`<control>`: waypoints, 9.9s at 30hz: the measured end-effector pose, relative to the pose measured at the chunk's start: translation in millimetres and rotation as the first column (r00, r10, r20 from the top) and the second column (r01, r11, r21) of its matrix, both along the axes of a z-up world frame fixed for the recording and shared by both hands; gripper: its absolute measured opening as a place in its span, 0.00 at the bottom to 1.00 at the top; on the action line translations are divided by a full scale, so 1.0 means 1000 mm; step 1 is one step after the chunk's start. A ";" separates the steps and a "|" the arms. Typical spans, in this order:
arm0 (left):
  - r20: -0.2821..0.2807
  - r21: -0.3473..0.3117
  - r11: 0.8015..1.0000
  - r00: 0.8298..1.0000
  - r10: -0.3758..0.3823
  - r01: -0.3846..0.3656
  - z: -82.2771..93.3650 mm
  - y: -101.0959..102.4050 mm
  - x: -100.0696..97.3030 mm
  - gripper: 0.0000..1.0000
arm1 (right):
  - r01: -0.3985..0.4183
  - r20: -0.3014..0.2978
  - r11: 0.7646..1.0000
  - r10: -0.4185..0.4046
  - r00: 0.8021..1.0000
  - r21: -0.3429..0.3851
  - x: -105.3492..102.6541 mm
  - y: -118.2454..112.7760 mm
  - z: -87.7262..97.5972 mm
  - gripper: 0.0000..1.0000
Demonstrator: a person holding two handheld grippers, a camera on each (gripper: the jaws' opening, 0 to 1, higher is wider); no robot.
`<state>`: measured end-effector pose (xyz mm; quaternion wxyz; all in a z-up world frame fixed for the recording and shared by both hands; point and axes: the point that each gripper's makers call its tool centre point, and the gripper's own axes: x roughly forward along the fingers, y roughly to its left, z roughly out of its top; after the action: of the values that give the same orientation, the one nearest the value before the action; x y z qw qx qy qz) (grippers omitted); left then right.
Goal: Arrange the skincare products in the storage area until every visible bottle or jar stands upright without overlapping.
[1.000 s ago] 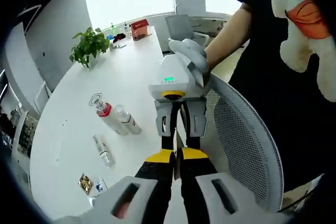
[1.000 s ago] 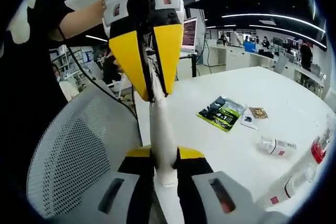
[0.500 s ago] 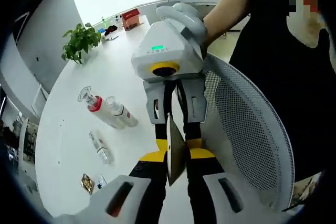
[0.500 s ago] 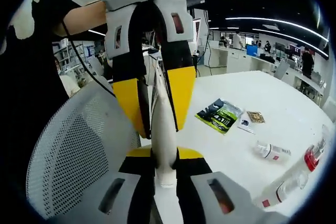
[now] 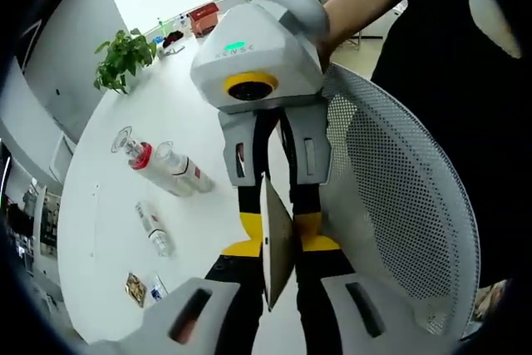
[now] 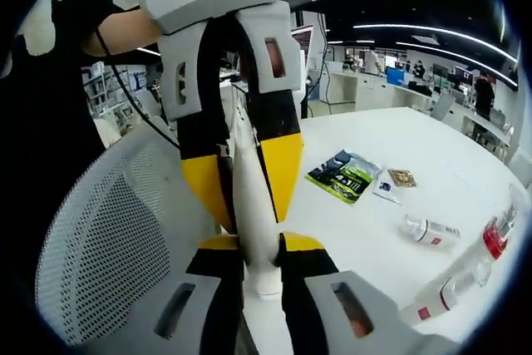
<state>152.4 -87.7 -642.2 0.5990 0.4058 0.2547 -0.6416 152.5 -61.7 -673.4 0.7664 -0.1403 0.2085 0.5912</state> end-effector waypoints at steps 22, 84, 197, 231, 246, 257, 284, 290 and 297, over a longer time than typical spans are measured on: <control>0.015 -0.041 0.999 1.000 0.006 -0.005 -0.002 -0.019 0.029 0.17 | 0.182 0.007 0.983 -0.182 0.983 0.006 0.021 -0.032 0.007 0.32; 0.050 -0.112 0.994 0.999 0.019 -0.014 0.000 -0.088 0.181 0.18 | 0.637 -0.028 0.770 -0.636 0.771 0.031 0.059 -0.123 0.006 0.87; -0.287 -0.352 0.422 0.526 0.801 -0.835 -0.021 0.133 0.070 0.98 | 0.657 -0.112 0.752 -0.649 0.753 0.056 0.059 -0.114 0.012 0.87; -0.210 -0.302 0.610 0.676 0.707 -0.732 -0.053 0.032 0.160 0.67 | 0.673 -0.080 0.739 -0.671 0.737 0.007 0.061 -0.120 0.005 0.85; -0.190 -0.282 0.623 0.679 0.709 -0.730 -0.088 0.008 0.207 0.50 | 0.694 -0.085 0.720 -0.693 0.716 -0.017 0.063 -0.126 -0.002 0.84; -0.162 -0.275 0.669 0.719 0.676 -0.691 -0.102 -0.018 0.225 0.45 | 0.703 -0.095 0.710 -0.703 0.705 -0.032 0.063 -0.129 -0.005 0.83; -0.218 -0.242 0.630 0.674 0.705 -0.738 -0.098 0.004 0.239 0.24 | 0.701 -0.089 0.712 -0.701 0.707 -0.038 0.062 -0.129 -0.006 0.82; -0.201 -0.236 0.644 0.685 0.701 -0.728 -0.078 0.020 0.226 0.24 | 0.700 -0.089 0.714 -0.698 0.710 -0.022 0.063 -0.128 -0.003 0.82; -0.176 -0.207 0.706 0.735 0.655 -0.678 -0.061 0.032 0.204 0.24 | 0.688 -0.054 0.725 -0.688 0.724 -0.016 0.062 -0.126 0.003 0.82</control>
<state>356.4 -56.0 -703.1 0.8254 0.1759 0.3252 -0.4267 214.8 -187.4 -670.8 0.9251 -0.0342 0.2655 0.2694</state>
